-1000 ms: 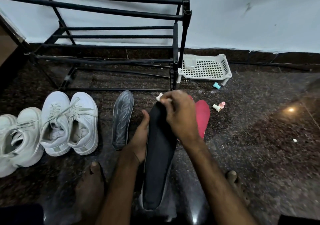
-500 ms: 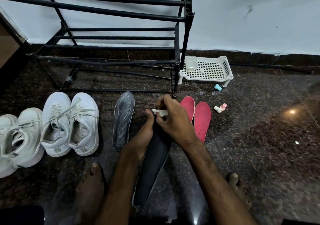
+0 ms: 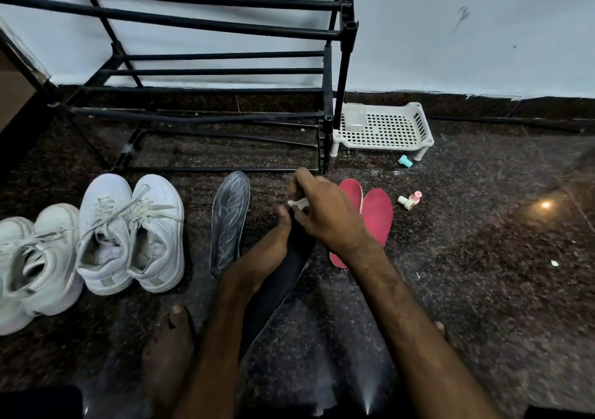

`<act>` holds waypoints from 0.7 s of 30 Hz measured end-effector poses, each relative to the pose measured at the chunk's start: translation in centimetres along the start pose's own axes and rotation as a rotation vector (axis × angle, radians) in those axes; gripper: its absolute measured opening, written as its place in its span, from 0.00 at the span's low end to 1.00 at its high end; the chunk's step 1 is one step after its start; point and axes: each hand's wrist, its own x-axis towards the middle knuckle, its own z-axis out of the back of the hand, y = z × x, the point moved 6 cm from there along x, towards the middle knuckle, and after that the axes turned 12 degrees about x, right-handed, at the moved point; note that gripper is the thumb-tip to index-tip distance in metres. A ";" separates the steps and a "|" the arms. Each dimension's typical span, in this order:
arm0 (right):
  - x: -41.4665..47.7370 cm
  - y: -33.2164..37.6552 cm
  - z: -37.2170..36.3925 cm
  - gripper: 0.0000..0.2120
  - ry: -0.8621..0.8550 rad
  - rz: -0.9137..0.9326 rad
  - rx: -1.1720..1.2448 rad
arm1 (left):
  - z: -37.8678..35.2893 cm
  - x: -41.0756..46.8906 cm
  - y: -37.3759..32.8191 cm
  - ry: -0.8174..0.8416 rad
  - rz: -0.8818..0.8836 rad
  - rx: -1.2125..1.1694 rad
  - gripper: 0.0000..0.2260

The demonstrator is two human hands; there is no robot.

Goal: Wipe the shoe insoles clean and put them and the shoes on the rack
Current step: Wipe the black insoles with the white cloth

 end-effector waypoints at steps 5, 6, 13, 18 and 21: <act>-0.5 -2.9 2.8 0.12 -0.216 -0.141 0.040 | -0.1 0.1 1.2 -0.030 0.112 -0.207 0.38; -1.2 -3.4 3.7 0.11 -0.330 -0.190 0.148 | 0.0 0.2 1.5 -0.042 0.144 -0.311 0.38; -8.2 -11.8 -1.5 0.09 -0.466 -0.722 0.688 | 2.0 5.2 4.5 -0.255 0.269 -0.553 0.35; -10.8 -14.3 -7.8 0.20 -0.162 -0.908 0.675 | 4.7 10.2 7.2 -0.376 0.362 -0.470 0.35; -11.3 -14.0 -9.5 0.22 -0.042 -0.944 0.687 | 6.0 13.2 9.0 -0.419 0.363 -0.519 0.35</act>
